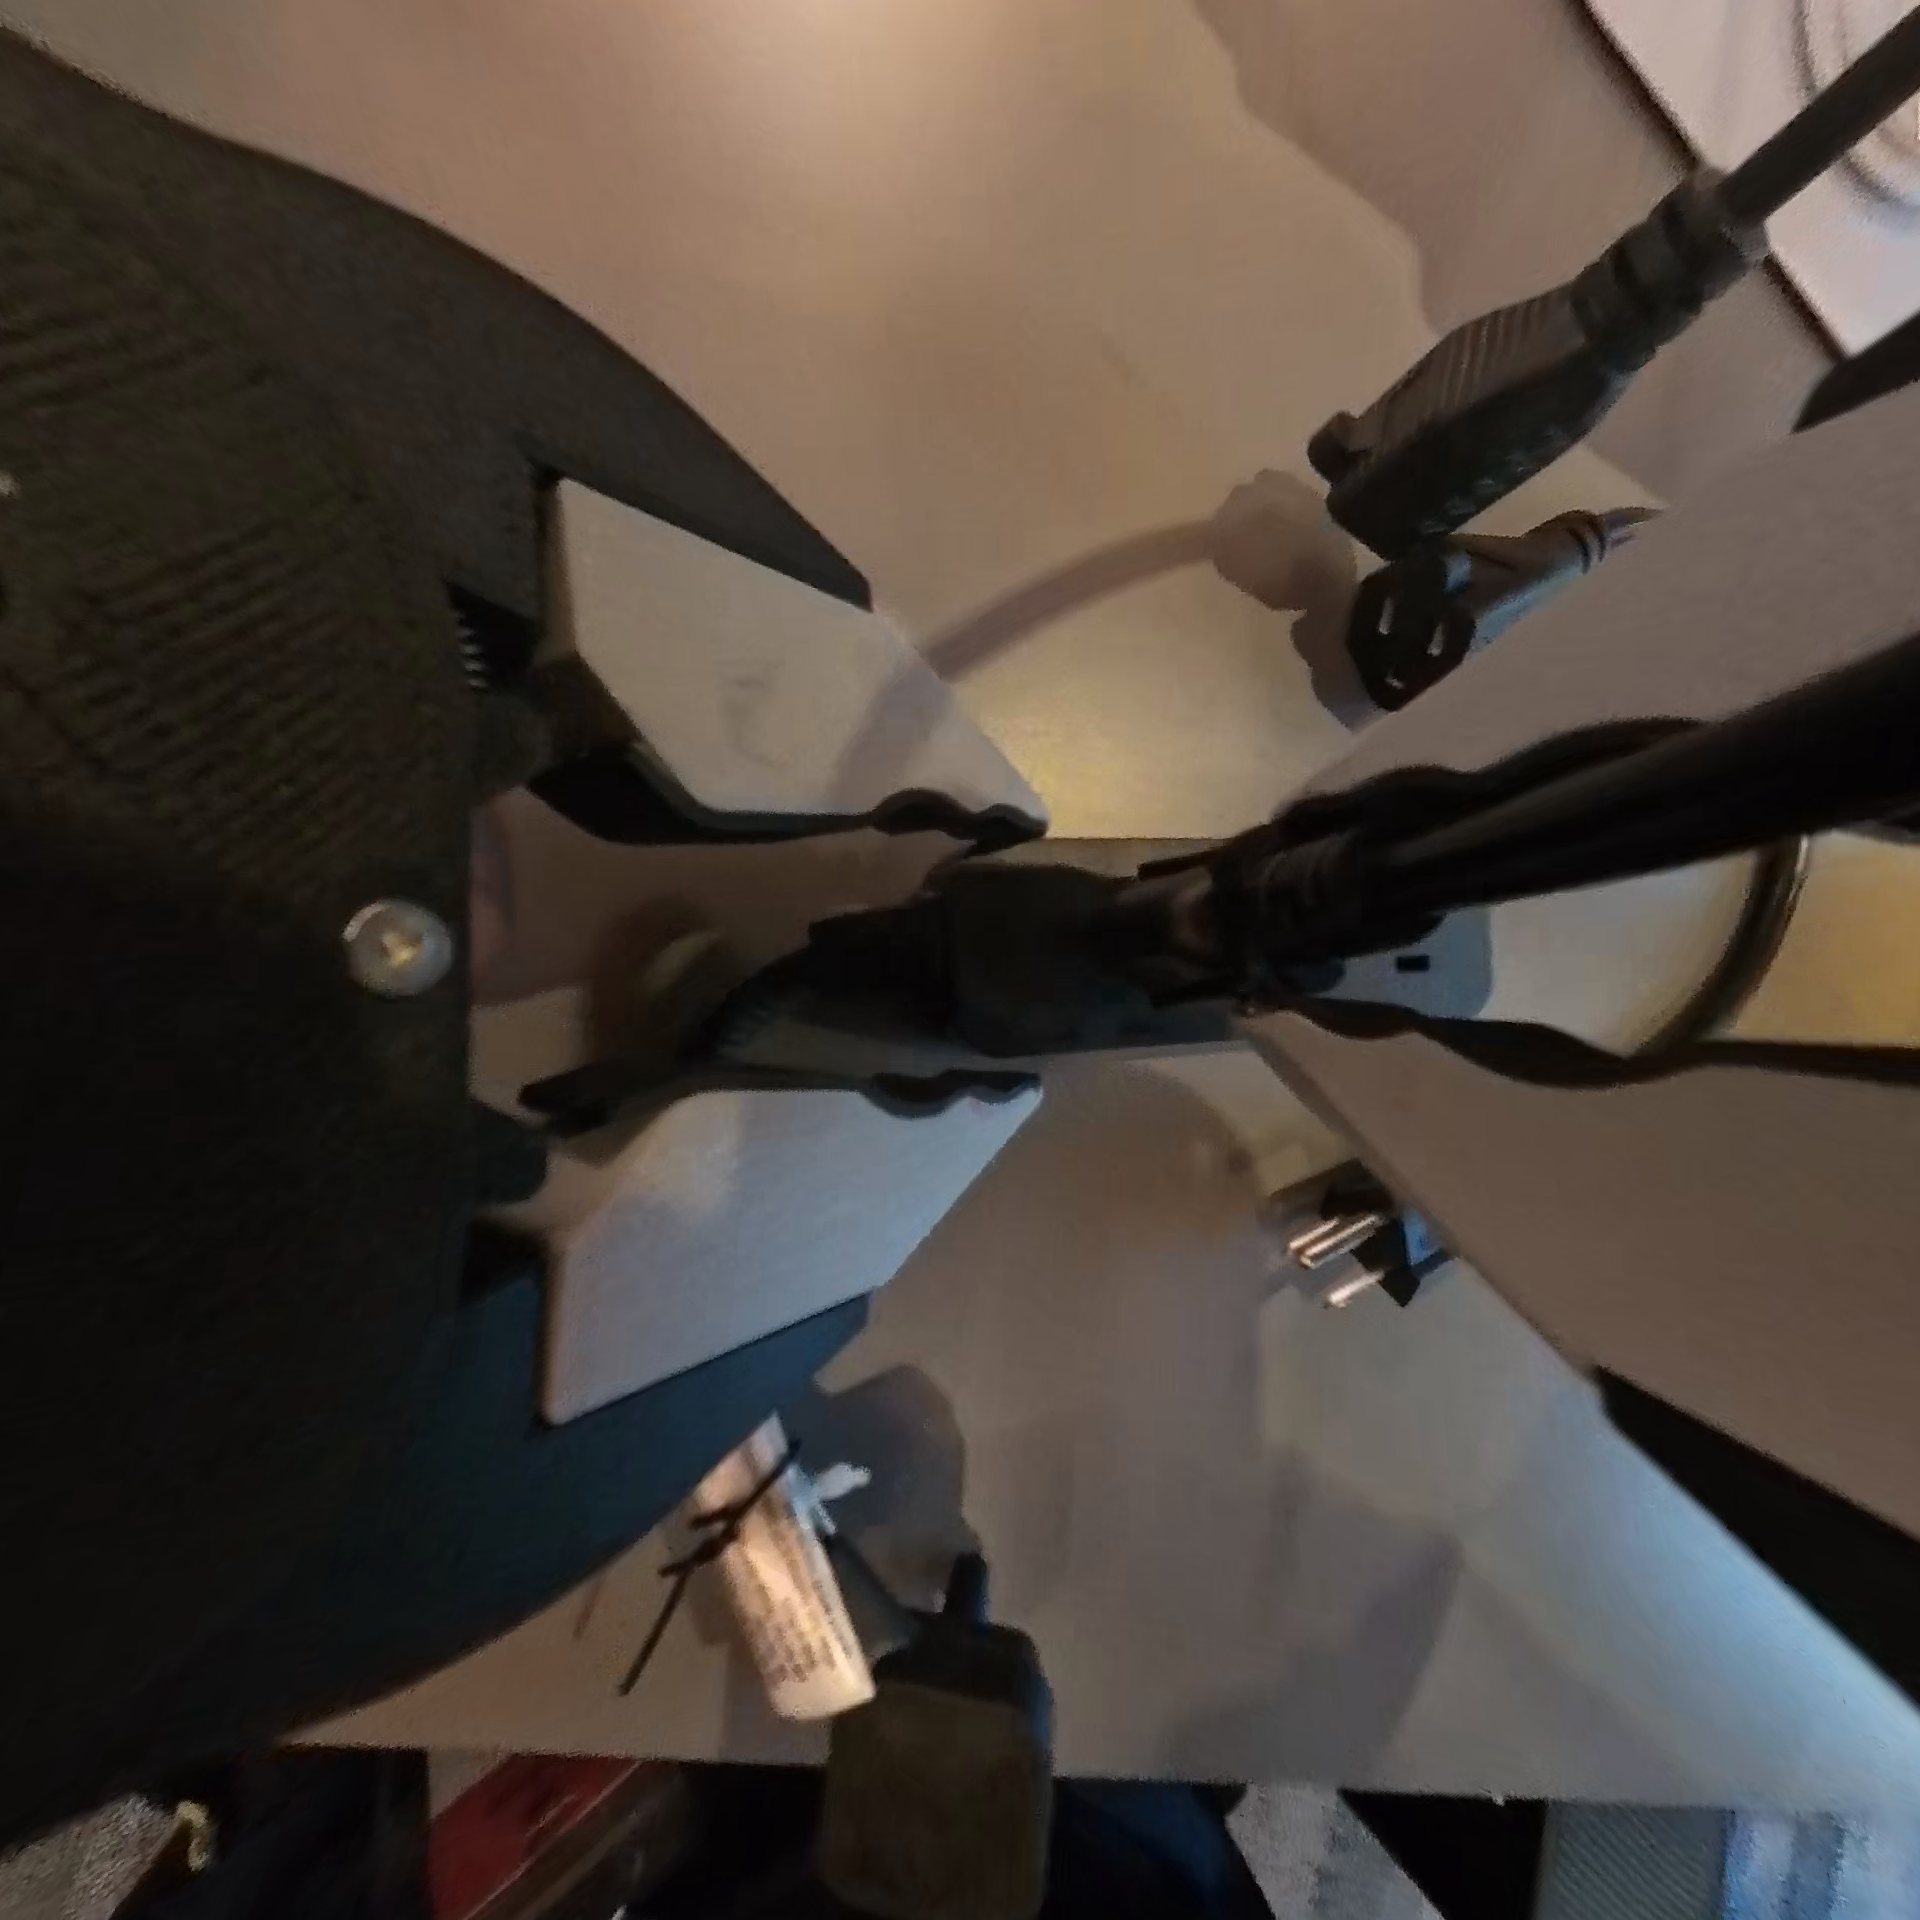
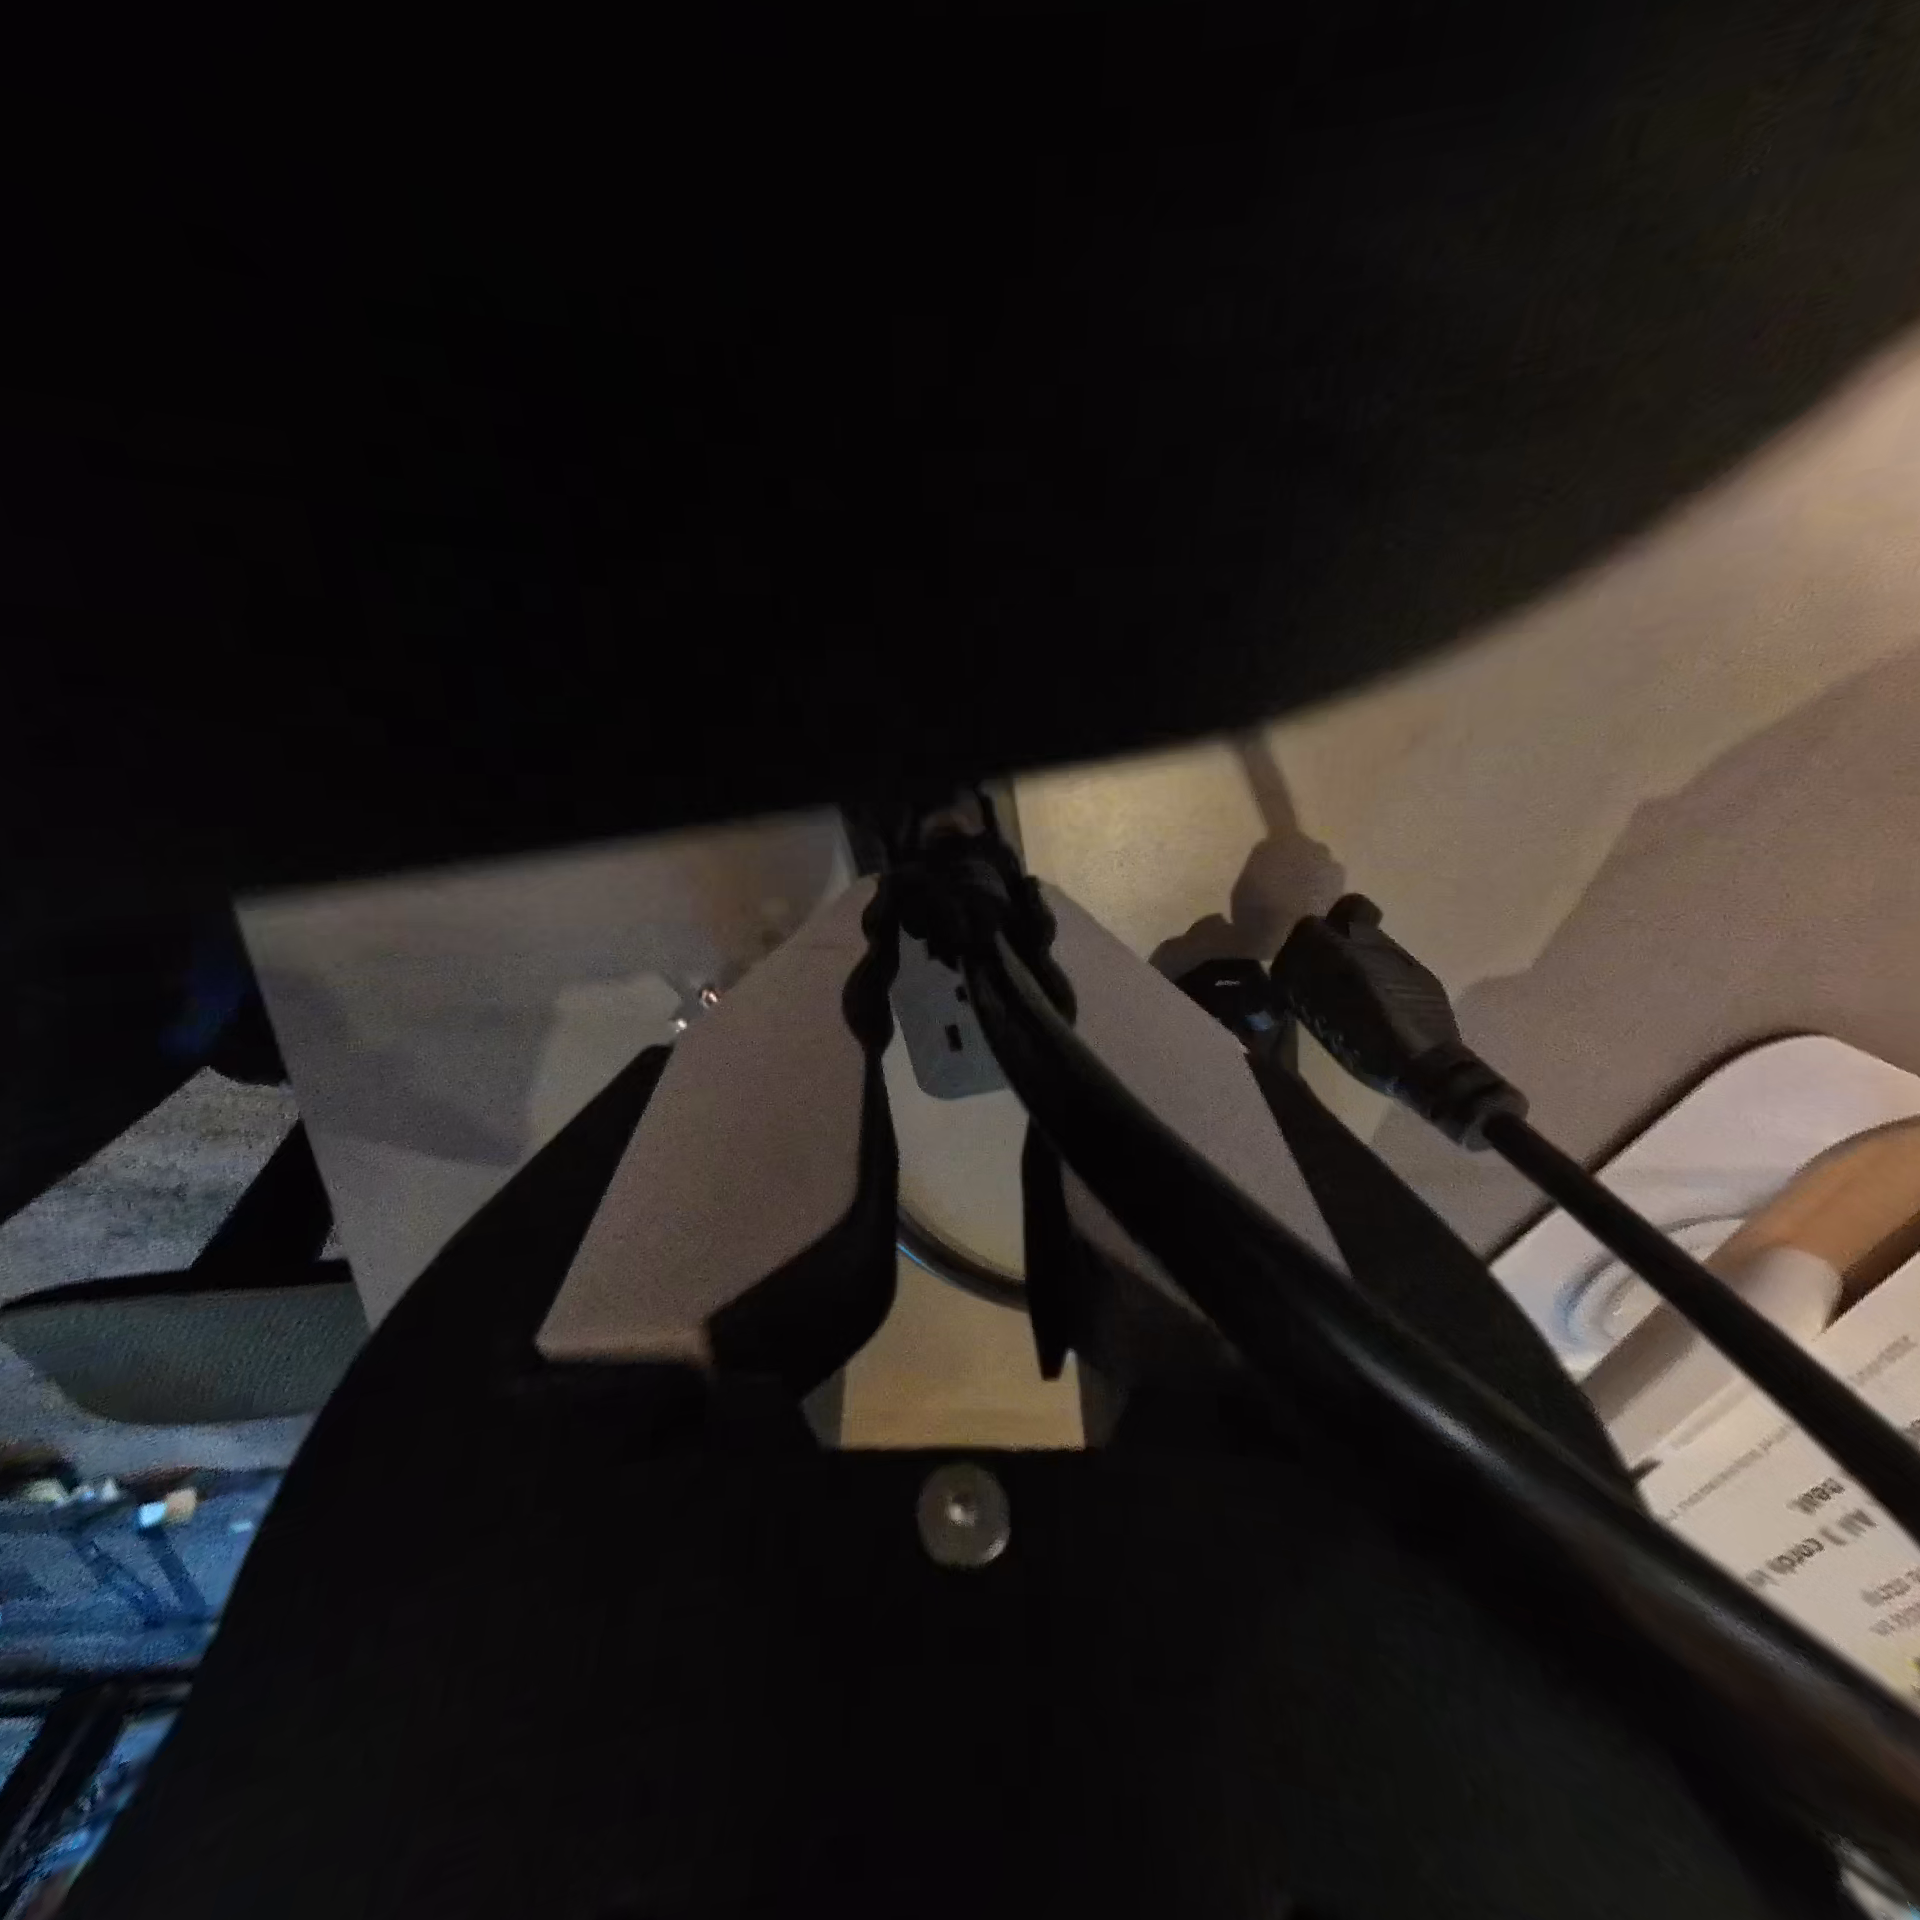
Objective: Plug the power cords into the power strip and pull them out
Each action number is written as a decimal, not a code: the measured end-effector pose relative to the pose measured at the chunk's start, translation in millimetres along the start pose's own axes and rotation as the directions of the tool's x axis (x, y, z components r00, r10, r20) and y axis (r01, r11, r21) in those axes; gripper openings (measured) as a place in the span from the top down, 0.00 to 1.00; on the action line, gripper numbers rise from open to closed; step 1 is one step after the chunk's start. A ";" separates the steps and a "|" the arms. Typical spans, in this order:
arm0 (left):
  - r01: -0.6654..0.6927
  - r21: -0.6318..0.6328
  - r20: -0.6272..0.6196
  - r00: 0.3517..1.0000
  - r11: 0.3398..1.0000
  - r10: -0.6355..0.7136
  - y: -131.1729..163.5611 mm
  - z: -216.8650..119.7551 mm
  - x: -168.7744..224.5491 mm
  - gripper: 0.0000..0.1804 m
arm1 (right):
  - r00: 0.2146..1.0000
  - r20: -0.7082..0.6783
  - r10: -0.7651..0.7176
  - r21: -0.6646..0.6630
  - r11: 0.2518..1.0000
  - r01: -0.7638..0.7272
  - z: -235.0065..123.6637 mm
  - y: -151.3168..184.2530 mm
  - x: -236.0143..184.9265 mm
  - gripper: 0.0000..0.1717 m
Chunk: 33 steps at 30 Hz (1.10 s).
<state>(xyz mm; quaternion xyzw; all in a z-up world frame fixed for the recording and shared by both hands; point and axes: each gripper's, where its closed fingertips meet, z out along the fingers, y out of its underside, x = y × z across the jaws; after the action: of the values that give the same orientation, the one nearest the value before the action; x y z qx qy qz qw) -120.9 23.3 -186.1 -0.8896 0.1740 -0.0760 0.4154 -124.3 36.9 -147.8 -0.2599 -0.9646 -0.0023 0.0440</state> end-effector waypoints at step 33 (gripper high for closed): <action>0.014 0.156 -0.022 1.000 0.988 -0.010 -41.2 -20.3 -2.1 0.96 | 0.996 -0.047 -0.070 0.133 0.988 0.076 2.8 -1.4 -2.3 0.89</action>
<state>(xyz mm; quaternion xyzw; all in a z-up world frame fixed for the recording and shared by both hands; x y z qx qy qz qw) -118.3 34.1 -141.4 -0.8545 0.1666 -0.1012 0.4815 -123.3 34.6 -150.7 -0.2207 -0.9703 0.0558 0.0816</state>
